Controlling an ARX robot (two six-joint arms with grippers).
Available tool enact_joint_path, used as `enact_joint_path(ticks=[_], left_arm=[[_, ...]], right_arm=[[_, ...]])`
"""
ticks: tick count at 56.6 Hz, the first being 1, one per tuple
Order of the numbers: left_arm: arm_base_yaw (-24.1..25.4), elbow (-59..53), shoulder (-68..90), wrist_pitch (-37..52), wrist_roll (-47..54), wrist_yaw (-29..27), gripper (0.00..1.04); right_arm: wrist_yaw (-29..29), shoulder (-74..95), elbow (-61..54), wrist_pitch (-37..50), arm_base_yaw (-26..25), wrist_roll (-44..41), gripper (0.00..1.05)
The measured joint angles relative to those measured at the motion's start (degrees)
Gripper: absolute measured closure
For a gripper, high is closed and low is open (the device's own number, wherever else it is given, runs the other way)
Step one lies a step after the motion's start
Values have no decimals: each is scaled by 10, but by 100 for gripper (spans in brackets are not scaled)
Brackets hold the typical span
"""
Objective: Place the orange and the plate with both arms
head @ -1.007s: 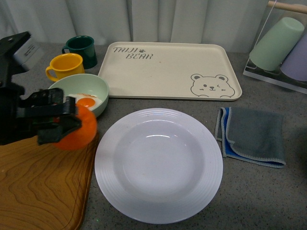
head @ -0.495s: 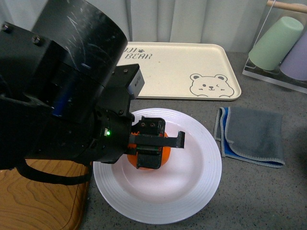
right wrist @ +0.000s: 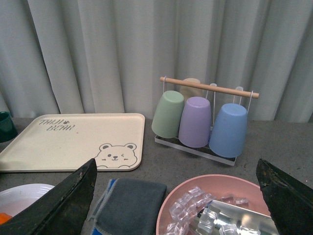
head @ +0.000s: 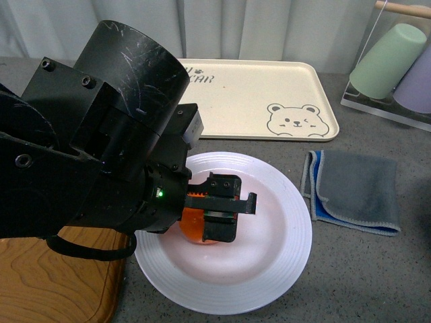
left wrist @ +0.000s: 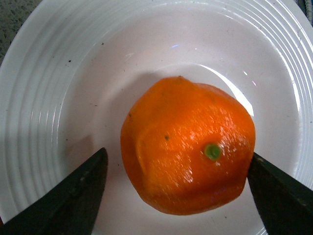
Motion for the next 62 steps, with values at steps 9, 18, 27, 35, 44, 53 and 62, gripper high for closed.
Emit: enact_joint_path(ticks=[9,18,27,35,44,53,62], left_arm=[[6,-3,-30,-7,-2,0,7],[22,-33,-92,33,-9,-45,8],[60,-225,-99,542,141,-266,40],[118,-316,-223,620,178,-217,73],[175,-390,-347,558,186,-162,101],[208,-409,-475,442,189,-132,101],[232,-429,-570,377,189,-107,101]], right_arm=[[0,0,0,0,0,0,9],[0,0,0,0,0,0,9],[1,0,0,0,0,0,9],[0,0,0,0,0,0,9],[0,0,0,0,0,0,9],[0,0,0,0,0,0,9],[0,0,0,0,0,0,9]])
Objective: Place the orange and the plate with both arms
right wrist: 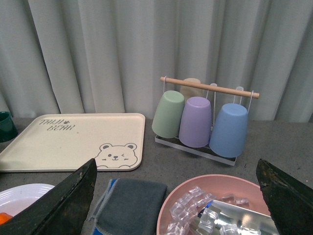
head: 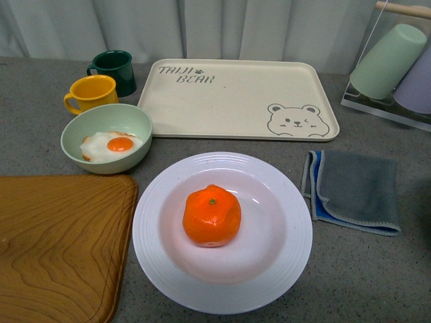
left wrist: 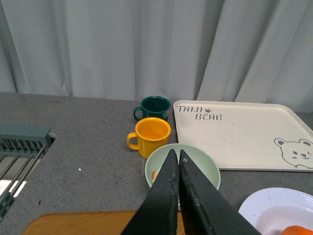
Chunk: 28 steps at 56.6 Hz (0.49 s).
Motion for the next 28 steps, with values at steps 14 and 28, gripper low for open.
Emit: enact_joint_path(ticks=[14,28], left_arm=[[67,-18,-137,-115,0,66,101],[72,-18,-240,-208,0,71,101]], right_arm=[[0,0,0,0,0,0,9],[0,0,0,0,0,0,9]])
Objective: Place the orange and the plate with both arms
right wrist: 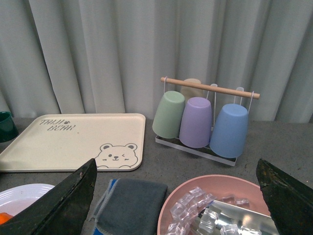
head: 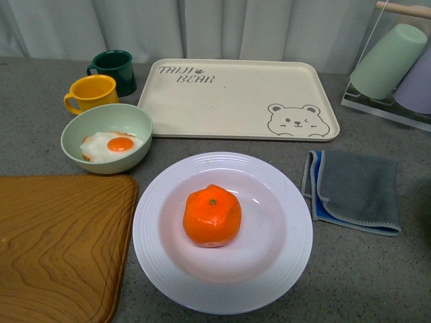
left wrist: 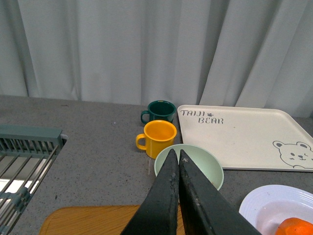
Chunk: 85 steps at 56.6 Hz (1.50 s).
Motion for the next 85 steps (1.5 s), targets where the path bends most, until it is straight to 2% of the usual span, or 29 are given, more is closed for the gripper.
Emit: enact_joint_path(ticks=[21,45,52,62,65,68,71,75,79,85], left_arm=[[0,0,-124,-118,0,0,101],[0,0,-206,-200,0,0,101],[0,0,-286,-295,0,1,101],[0,0,-303,-301,0,1,101],[0,0,-303,-301,0,1,93],[0,0,-304,-301,0,0,82],[0,0,-304,-301,0,0,73],[0,0,-304,-301,0,0,60],[0,0,-304,-301,0,0,44],[0,0,-304,-301,0,0,26]], right_arm=[[0,0,0,0,0,0,9],[0,0,0,0,0,0,9],[0,0,0,0,0,0,9],[0,0,0,0,0,0,9],[24,6,2,-10,8,-13,9],[122,51,21,-37,46,-73,9],[157,119,39,-23,73,-101,9],[151,232,68,16,105,-96,9],[122,389,111,57,140,-45,9],[80,553,160,63,170,34,9]])
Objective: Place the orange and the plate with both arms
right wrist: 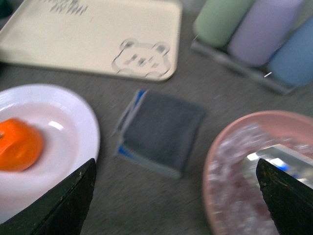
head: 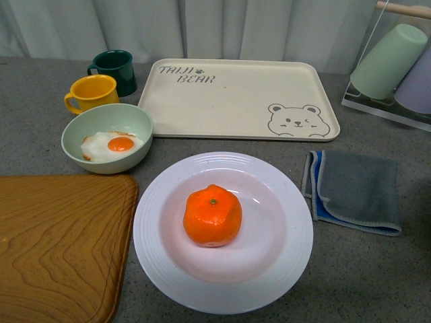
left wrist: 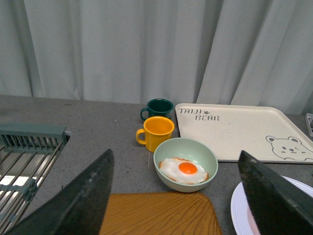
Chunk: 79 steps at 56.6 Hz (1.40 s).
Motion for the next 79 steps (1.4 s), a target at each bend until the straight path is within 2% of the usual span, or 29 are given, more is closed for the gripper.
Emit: enact_joint_path(ticks=[6,15,28,53,70,79], left_arm=[[0,0,0,0,1,0,5],[0,0,0,0,1,0,7],[0,0,0,0,1,0,7],[0,0,0,0,2,0,7],[0,0,0,0,1,0,7],[0,0,0,0,2,0,7]], right_arm=[[-41,176,68,-37,19,111,9],[-73,313,132,-52,27,210,9],[-127,443,208,-72,38,294,9],[-152,579,358,-141,44,318,9],[-157,631,418,-181,58,319,10],[-155,650,431,-204,61,318,32]])
